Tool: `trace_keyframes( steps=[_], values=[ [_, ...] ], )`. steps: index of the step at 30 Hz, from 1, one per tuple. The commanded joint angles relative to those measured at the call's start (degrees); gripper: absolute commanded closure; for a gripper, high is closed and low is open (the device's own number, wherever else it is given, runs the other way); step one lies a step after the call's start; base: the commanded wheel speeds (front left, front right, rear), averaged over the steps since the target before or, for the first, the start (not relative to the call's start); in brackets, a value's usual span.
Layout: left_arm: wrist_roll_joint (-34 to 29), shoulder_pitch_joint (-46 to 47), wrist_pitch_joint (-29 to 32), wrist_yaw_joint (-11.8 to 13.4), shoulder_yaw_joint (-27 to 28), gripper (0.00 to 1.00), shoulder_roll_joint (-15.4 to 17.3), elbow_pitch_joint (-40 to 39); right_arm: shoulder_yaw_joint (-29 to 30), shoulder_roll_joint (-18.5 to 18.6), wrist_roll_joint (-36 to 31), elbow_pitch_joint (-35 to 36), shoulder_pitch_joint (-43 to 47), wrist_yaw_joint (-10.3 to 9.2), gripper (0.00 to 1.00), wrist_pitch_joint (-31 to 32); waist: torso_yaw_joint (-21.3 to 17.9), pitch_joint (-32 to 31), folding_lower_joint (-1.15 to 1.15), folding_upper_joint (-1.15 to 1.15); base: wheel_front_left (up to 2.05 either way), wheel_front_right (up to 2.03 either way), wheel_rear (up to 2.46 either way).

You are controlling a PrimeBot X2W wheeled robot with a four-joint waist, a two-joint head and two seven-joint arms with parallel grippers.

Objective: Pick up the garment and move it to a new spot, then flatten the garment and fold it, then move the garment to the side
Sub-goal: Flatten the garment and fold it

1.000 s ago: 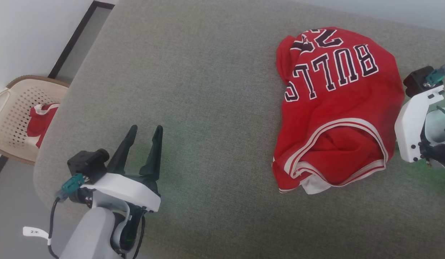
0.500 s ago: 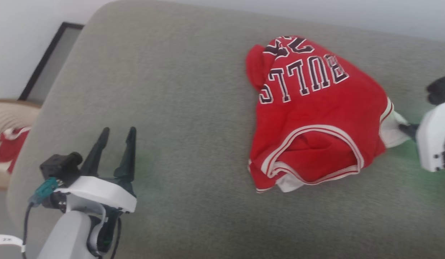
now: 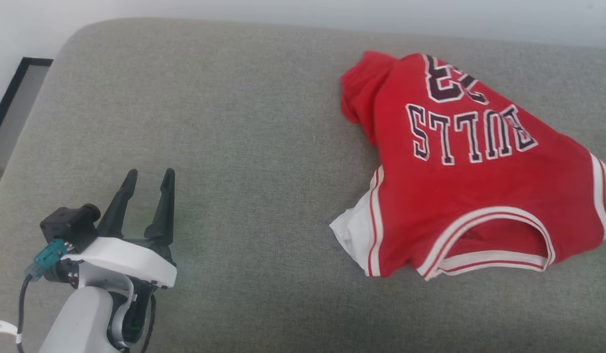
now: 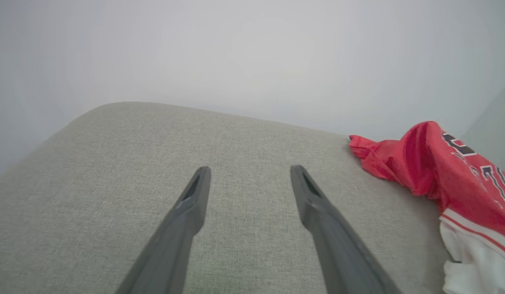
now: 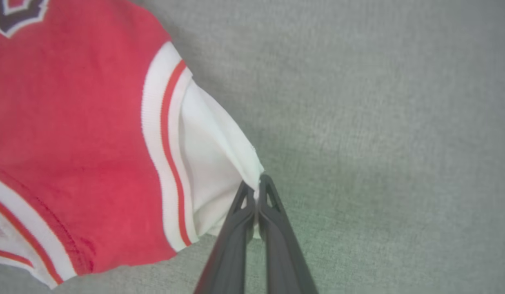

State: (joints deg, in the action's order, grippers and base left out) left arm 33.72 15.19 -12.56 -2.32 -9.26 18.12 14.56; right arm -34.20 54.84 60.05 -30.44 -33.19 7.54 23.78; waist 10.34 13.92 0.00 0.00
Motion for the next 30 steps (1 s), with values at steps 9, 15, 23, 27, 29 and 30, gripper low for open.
trace_keyframes(
  steps=[9,15,23,27,29,30],
  values=[
    [0.0,1.9,1.5,-0.3,-1.0,0.00,0.4,-0.2,1.3,-6.2,-0.7,-6.3,2.3,-0.06,1.00,-1.3,0.3,2.2,0.00,0.00,0.00,0.00,0.00],
    [0.8,3.7,5.8,-0.4,-2.1,0.00,1.1,0.5,0.0,-10.3,-3.4,-10.7,-0.5,-0.05,0.00,-2.1,0.1,1.8,0.00,0.00,0.00,0.00,0.00],
    [3.9,5.6,13.3,-1.0,-2.2,0.00,3.3,-2.2,-0.1,-10.9,-3.9,-10.6,-3.0,-0.06,0.00,-4.8,-2.8,-0.3,0.00,0.00,0.00,0.00,0.00],
    [4.5,7.1,19.8,-0.3,-2.9,0.00,5.3,-5.5,0.8,-10.9,-5.5,-7.5,-3.5,-0.06,0.00,-10.8,-6.0,-1.5,0.00,0.00,0.00,0.00,0.00],
    [4.8,7.7,22.6,0.4,-3.0,0.00,6.3,-7.1,1.6,-11.6,-6.8,-6.2,-3.5,-0.06,0.00,-14.3,-7.7,-1.8,0.00,0.00,0.00,0.00,0.00],
    [5.1,7.9,24.3,0.8,-3.1,0.00,6.6,-7.8,2.1,-12.0,-7.4,-5.6,-3.6,-0.06,0.00,-16.3,-8.7,-2.0,0.00,0.00,0.00,0.00,0.00]
  ],
)
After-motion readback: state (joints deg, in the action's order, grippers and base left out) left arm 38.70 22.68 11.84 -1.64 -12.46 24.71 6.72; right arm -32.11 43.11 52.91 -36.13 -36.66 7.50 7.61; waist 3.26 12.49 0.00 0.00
